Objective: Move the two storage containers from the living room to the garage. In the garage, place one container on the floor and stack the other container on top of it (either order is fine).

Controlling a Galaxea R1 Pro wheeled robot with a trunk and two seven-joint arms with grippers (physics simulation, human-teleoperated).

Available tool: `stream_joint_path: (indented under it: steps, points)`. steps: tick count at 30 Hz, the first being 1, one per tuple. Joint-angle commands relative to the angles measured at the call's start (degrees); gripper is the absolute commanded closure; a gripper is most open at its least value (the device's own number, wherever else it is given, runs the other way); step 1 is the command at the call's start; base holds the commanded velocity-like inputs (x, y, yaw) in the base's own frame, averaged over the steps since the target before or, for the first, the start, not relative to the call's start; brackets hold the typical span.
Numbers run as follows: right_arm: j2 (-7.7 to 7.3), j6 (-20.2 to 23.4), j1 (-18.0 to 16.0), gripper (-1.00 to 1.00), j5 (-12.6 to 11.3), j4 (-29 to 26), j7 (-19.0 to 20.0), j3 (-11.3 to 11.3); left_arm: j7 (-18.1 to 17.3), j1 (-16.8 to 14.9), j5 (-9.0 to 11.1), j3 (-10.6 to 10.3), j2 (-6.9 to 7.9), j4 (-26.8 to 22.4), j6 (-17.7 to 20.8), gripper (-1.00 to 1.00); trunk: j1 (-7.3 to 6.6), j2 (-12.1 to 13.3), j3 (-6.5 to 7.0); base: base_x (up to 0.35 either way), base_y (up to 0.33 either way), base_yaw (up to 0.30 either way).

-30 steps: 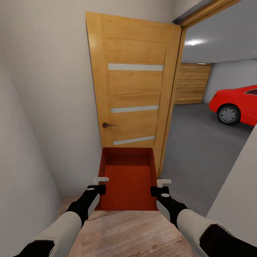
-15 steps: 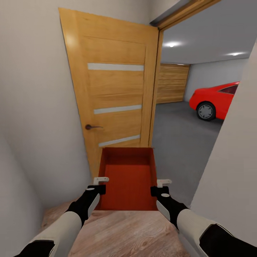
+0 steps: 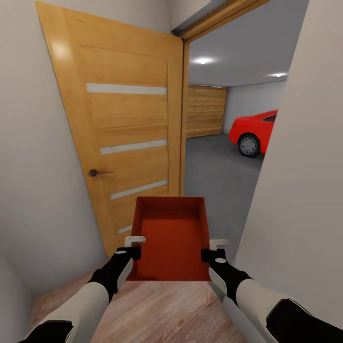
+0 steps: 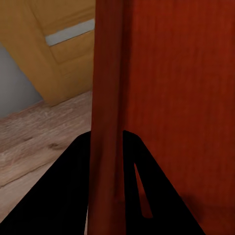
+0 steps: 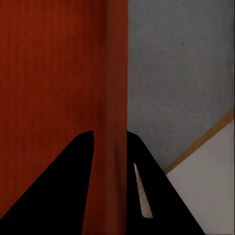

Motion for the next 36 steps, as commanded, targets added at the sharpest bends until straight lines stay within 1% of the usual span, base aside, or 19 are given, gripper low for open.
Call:
stream_joint_path:
  steps: [1, 7, 14, 32, 36]
  points:
    - [0.01, -2.27, -0.13, 1.00, 0.18, -0.19, 0.06, -0.73, 0.41, 0.03, -0.45, -0.19, 2.52, 0.11, 0.44, 1.00, 0.04, -0.14, -0.13, 0.000, 0.000, -0.287]
    - [0.01, -2.27, -0.13, 1.00, 0.18, -0.18, 0.06, -0.73, 0.41, 0.03, -0.45, -0.19, 2.52, 0.11, 0.40, 1.00, 0.04, -0.14, -0.13, 0.000, 0.000, -0.278]
    - [0.01, -2.27, -0.13, 1.00, 0.18, -0.18, 0.06, -0.73, 0.34, 0.03, -0.45, -0.14, 2.52, 0.26, 0.46, 1.00, 0.04, -0.14, -0.13, 0.052, 0.059, -0.057]
    - [0.01, -2.27, -0.13, 1.00, 0.18, -0.20, 0.06, -0.74, 0.23, 0.03, -0.45, -0.18, 2.52, 0.46, 0.46, 1.00, 0.04, -0.14, -0.13, 0.194, 0.264, -0.002]
    - [0.01, -2.27, -0.13, 1.00, 0.18, -0.19, 0.06, -0.76, 0.23, 0.03, -0.45, -0.19, 2.52, 0.40, 0.46, 1.00, 0.04, -0.14, -0.13, 0.198, 0.268, -0.178]
